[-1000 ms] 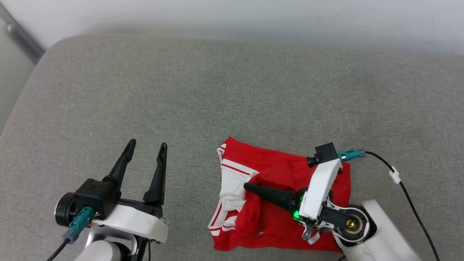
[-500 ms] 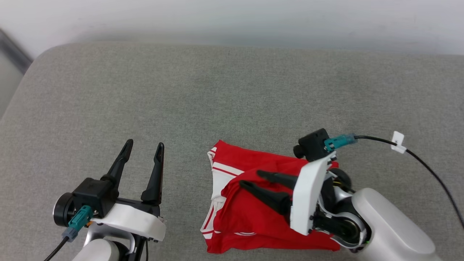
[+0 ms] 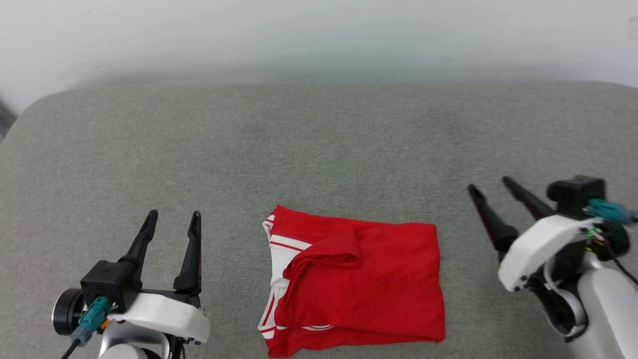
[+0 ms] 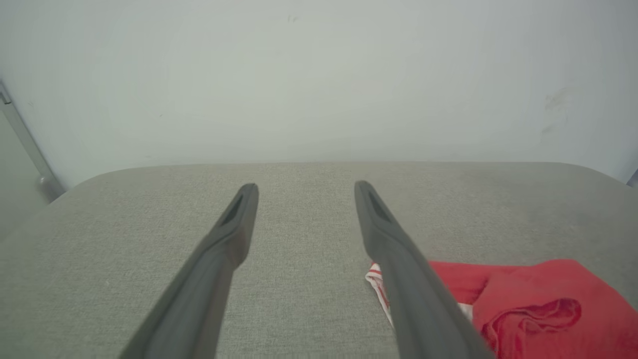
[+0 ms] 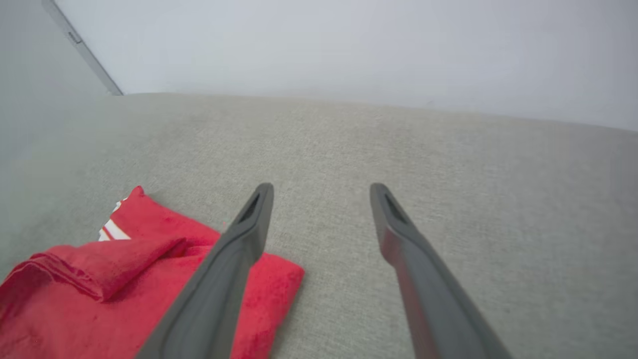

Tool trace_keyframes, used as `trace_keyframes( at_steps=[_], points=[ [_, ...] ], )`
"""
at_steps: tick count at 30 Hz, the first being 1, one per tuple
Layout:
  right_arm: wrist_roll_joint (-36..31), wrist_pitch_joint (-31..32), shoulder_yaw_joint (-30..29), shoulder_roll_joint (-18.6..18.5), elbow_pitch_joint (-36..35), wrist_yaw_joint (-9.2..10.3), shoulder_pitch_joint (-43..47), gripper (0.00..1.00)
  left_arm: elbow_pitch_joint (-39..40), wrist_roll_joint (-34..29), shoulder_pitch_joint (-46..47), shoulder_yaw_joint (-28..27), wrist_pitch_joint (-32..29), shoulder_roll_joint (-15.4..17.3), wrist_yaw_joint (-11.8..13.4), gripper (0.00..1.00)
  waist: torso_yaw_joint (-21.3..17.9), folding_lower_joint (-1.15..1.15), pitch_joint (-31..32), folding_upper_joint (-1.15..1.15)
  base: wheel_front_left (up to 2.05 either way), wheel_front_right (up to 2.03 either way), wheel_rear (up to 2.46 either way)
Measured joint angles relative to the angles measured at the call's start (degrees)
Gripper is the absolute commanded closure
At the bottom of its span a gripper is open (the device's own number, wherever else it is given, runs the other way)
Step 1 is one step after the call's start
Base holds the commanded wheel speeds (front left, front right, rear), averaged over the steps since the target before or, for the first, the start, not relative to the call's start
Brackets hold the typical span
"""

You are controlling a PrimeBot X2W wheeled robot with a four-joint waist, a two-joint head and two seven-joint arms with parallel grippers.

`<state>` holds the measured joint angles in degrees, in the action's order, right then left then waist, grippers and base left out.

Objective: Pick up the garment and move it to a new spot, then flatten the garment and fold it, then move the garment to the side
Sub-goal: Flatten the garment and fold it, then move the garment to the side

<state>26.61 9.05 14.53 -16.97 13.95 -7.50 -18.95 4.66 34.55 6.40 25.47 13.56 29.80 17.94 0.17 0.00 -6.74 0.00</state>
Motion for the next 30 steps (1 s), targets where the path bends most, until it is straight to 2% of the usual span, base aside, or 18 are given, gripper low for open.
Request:
trace_keyframes(
  at_steps=[5, 9, 18, 30],
  points=[
    [-7.9, -4.9, -11.5, 4.4, -7.4, 0.00, 5.3, 0.00, 0.0, 0.3, -1.5, -0.5, 0.0, 0.5, 0.8, 0.00, -1.3, 0.00, 1.2, 0.00, 0.00, 0.00, 0.00],
    [-11.4, -6.8, -15.0, 8.0, -13.2, 0.00, 9.4, 0.00, -0.6, 0.6, -2.7, -1.1, 0.2, 0.6, 1.4, 0.00, -1.8, 0.00, 2.7, 0.00, 0.00, 0.00, 0.00],
    [-14.7, -6.6, -15.1, 11.7, -18.4, 0.00, 17.8, 0.00, -2.2, 1.3, -7.4, -2.3, 0.8, -0.2, 2.3, 0.00, -2.3, -0.01, 7.2, 0.00, 0.00, 0.00, 0.00],
    [-16.6, -6.0, -14.7, 13.0, -20.3, 0.00, 20.1, 0.00, -3.8, -0.1, -8.0, -4.9, 1.3, -1.5, 1.7, 0.00, -2.5, 0.00, 8.4, 0.00, 0.00, 0.00, 0.00]
  ],
)
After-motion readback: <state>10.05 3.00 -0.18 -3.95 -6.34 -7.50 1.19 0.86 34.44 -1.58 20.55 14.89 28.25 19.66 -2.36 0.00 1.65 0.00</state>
